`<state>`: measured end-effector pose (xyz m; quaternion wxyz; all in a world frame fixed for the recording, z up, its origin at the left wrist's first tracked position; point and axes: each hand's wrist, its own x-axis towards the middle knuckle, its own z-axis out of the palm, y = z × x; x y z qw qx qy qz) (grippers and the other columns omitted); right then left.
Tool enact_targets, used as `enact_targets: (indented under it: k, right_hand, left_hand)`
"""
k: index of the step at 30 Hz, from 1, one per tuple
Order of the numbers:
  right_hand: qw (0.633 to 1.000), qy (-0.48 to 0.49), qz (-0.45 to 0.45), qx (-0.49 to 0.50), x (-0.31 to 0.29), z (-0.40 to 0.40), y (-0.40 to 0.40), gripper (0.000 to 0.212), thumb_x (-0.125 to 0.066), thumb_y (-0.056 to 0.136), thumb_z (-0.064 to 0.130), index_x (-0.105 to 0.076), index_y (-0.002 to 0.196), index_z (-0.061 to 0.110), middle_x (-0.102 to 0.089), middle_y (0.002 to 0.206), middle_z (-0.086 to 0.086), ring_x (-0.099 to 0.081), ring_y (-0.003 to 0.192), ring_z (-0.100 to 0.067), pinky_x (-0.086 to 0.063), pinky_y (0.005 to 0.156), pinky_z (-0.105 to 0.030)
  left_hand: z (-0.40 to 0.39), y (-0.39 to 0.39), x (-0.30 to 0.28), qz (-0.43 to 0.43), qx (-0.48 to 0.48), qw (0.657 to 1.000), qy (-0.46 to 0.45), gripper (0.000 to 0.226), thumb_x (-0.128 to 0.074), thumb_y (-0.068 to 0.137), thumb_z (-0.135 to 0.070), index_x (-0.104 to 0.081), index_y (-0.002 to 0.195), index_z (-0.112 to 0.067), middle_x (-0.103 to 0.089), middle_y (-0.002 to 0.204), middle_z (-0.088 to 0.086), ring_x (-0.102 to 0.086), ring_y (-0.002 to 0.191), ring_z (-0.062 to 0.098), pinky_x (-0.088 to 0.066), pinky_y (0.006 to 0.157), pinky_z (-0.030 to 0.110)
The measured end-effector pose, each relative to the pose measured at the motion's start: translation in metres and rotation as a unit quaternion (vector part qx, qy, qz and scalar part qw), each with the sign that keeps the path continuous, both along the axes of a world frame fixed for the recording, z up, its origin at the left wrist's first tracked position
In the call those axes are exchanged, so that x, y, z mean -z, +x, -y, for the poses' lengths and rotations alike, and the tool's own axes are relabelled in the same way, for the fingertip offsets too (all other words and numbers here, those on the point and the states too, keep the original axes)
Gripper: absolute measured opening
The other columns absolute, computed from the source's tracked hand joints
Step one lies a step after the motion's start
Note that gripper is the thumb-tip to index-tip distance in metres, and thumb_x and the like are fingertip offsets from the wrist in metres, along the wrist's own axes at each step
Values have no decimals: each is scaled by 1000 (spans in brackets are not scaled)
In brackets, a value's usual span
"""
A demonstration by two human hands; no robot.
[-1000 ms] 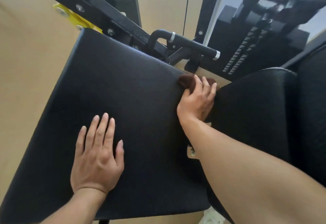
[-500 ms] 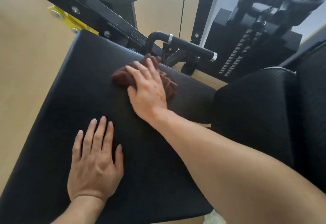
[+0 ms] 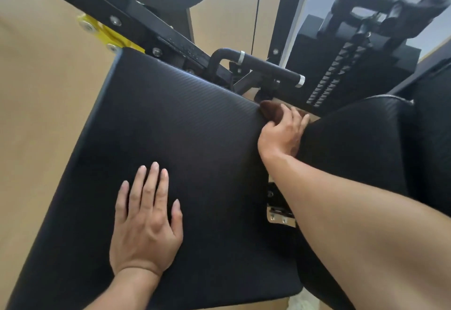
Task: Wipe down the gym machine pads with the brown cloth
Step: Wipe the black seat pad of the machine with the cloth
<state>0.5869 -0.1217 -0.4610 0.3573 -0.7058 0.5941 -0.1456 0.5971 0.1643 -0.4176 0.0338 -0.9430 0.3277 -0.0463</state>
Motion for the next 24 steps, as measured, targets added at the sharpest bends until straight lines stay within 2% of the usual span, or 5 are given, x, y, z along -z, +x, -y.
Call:
enact_targets:
  k: [4,9,12,17,24]
  right_hand:
    - [997,39,28,59,-24,-22,47,51,-54,93,12,-56,142,26,-39,161,2,-8,157,-26,-2,128,-44]
    - [876,-93,183,-436,-57,-110,116,60,-64,79,5,-62,137,23,-49,154,-3,-14,154,-35,-4,128,-46]
    - [809,-158,142,-548,-51,-86,108,64,-59,89,3,-53,146,30,-36,163,1,-7,157,-30,3,126,-46]
    - [990,-78,20,-113,-5,-15,13,66,-51,86,6,-52,146,33,-37,162,6,-14,155,-31,-14,127,-47]
    - [991,13,129,32,-23,-35,42,55,-51,90,4,-59,140,25,-42,159,6,-10,157,-19,-4,129,-45]
  left_hand:
    - [-1,0,2,-5,7,1000,1,65,-37,95,-36,-38,151,-2,-35,161,14,-28,151,30,-19,124,52]
    - [5,0,-1,-23,-15,999,21,65,-36,94,-37,-44,148,-2,-38,159,14,-28,151,29,-17,124,52]
    - [3,0,-2,-27,-11,999,22,66,-36,93,-37,-42,148,-2,-37,160,14,-28,151,30,-15,125,51]
    - [-1,2,1,-9,-2,1000,-17,65,-38,94,-35,-41,149,-1,-39,159,15,-33,149,31,-23,122,56]
    - [-3,2,2,-35,3,999,25,65,-36,95,-37,-35,153,-6,-33,163,11,-26,152,29,-25,120,55]
